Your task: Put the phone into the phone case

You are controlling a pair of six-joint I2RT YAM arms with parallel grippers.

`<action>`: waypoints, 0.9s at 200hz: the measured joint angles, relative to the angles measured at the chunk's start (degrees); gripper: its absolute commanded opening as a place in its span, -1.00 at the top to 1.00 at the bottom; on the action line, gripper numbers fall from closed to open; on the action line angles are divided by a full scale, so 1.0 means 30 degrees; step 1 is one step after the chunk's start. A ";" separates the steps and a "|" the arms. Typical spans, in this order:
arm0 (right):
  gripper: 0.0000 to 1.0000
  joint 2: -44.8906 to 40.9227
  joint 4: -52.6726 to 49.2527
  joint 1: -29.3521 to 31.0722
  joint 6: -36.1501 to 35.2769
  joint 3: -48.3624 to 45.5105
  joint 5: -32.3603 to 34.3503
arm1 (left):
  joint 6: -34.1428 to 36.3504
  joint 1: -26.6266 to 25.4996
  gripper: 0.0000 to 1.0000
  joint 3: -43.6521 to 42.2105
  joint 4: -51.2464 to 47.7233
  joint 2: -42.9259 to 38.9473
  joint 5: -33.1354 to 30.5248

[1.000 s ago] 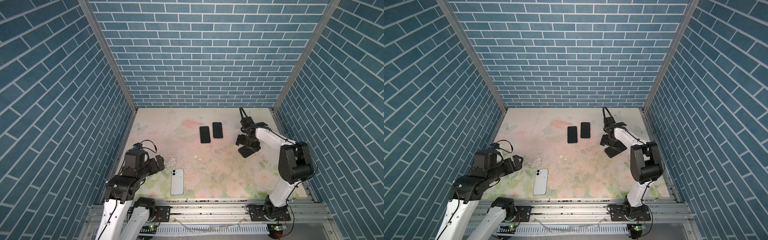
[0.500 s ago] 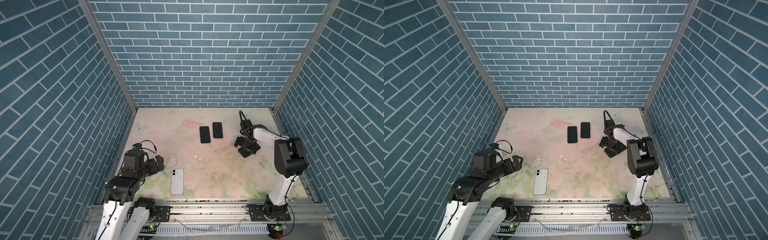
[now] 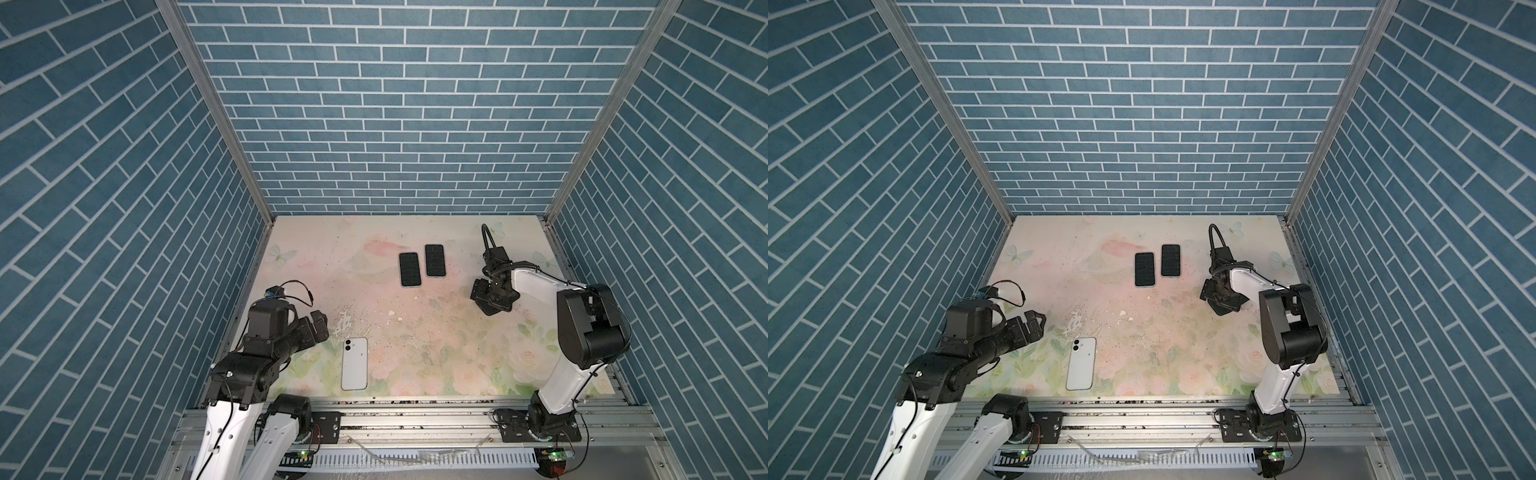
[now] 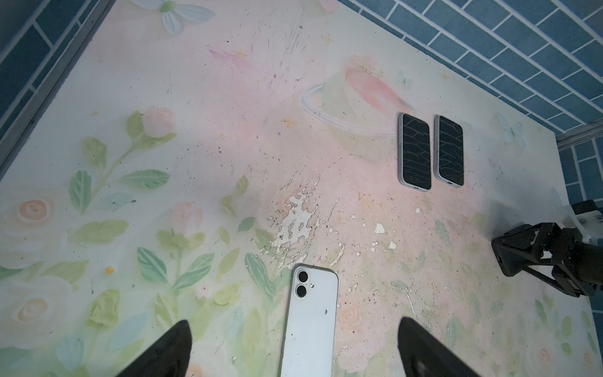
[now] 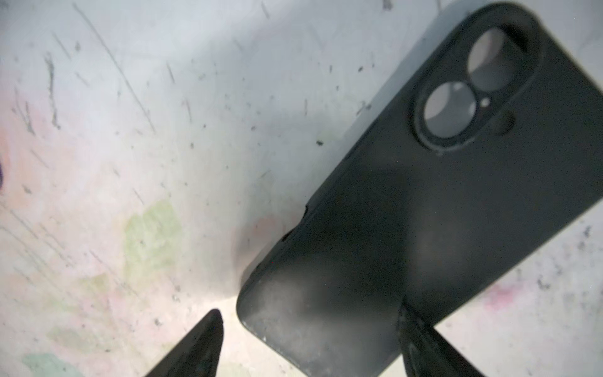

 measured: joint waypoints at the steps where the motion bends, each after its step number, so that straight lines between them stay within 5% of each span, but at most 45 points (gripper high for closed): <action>1: -0.66 -0.0058 0.0000 0.0051 -0.0073 -0.0058 0.0022 | 0.0000 0.0000 -0.99 0.0000 0.0000 0.0000 0.0000; 84: -0.53 -0.1770 -0.0044 0.4350 -0.2368 -0.2149 -0.1268 | 0.0000 0.0007 -0.99 0.0000 0.0000 0.0124 0.0007; 152: -0.55 -0.0984 0.0160 1.1300 -0.1792 -0.0656 -0.4765 | 0.0000 0.0015 -0.99 0.0000 0.0000 0.0233 0.0007; 180: -0.57 -0.0925 -0.0168 1.2641 -0.1792 0.0364 -0.5989 | 0.0000 0.0015 -0.99 0.0000 0.0000 0.0233 0.0015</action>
